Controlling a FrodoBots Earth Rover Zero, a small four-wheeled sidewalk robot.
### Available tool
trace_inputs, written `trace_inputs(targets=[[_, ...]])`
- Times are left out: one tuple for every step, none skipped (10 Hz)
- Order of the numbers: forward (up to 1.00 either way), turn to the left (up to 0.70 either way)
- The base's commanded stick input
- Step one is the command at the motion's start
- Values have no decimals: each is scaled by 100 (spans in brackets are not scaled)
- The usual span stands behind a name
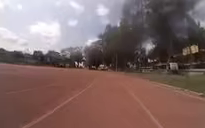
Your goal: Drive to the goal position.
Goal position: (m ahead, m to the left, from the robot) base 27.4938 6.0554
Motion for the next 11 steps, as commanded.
trace_inputs(targets=[[70,0],[70,0],[70,0],[70,0],[70,0],[70,0],[70,0],[70,0],[70,0],[70,0],[70,0]])
